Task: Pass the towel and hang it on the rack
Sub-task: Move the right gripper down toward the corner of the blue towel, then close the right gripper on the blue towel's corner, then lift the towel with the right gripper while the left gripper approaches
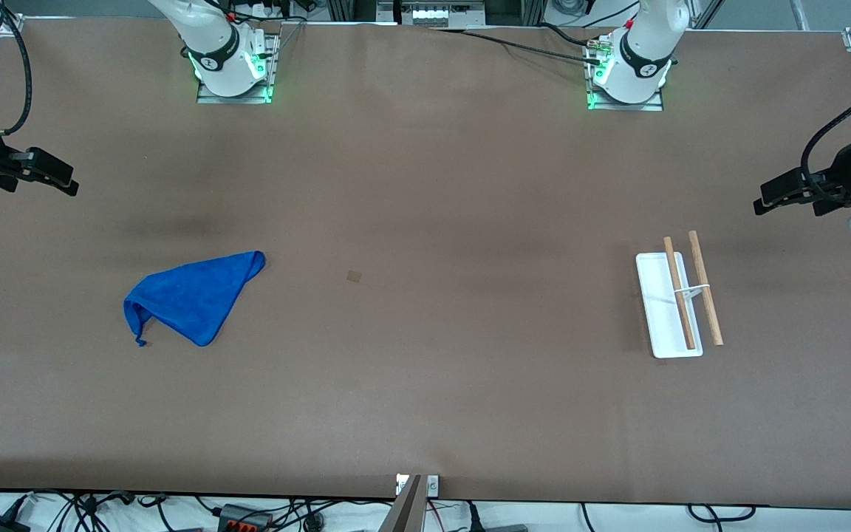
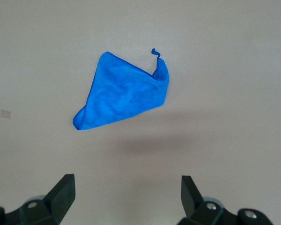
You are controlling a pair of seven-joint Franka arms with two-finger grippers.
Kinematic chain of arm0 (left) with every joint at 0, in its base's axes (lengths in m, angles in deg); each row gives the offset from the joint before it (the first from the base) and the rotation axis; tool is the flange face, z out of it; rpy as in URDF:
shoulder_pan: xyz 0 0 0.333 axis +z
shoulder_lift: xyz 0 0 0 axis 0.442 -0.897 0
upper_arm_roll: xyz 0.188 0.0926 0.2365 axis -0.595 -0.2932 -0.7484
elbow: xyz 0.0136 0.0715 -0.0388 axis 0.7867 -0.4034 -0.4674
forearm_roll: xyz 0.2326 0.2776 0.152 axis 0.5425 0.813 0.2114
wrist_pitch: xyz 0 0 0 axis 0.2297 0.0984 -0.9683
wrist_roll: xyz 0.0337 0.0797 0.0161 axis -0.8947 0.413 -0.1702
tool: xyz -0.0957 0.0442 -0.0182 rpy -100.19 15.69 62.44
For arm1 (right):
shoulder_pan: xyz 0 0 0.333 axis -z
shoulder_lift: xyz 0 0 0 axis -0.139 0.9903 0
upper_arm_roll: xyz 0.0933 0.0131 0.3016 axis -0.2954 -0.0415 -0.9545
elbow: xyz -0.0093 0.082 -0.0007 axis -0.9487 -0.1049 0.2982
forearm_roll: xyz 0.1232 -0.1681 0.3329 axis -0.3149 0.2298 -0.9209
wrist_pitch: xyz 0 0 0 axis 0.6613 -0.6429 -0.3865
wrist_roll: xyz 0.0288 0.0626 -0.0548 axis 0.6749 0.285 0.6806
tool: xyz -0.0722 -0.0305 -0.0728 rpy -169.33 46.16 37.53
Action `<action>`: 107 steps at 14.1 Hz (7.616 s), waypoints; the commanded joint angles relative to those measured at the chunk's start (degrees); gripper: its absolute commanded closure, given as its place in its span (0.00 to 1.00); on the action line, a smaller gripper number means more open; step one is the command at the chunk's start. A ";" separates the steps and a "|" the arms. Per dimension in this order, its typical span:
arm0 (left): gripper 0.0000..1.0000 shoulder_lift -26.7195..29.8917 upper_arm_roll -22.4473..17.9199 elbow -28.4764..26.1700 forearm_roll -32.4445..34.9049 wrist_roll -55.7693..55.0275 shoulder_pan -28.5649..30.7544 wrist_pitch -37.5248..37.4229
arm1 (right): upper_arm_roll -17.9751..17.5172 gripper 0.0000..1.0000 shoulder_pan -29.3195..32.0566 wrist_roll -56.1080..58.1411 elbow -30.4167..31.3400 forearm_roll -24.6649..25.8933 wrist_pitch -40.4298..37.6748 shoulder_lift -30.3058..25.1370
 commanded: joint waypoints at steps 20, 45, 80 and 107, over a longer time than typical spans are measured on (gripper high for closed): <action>0.00 -0.66 0.10 1.81 -0.57 0.38 0.11 -1.25 | 0.00 0.00 6.93 -0.31 -5.75 -1.43 16.79 27.92; 0.00 -0.66 0.10 1.81 -0.57 0.38 0.20 -1.25 | -0.35 0.00 12.83 6.81 -17.72 -20.69 20.57 48.08; 0.00 -0.84 0.10 2.69 -0.31 0.46 0.11 -1.34 | -24.60 1.00 5.48 26.50 -36.53 -20.07 0.23 41.58; 0.00 -10.68 3.35 -15.13 -29.01 75.03 0.29 20.96 | -37.26 1.00 -21.97 -2.77 -35.92 -19.99 47.37 41.31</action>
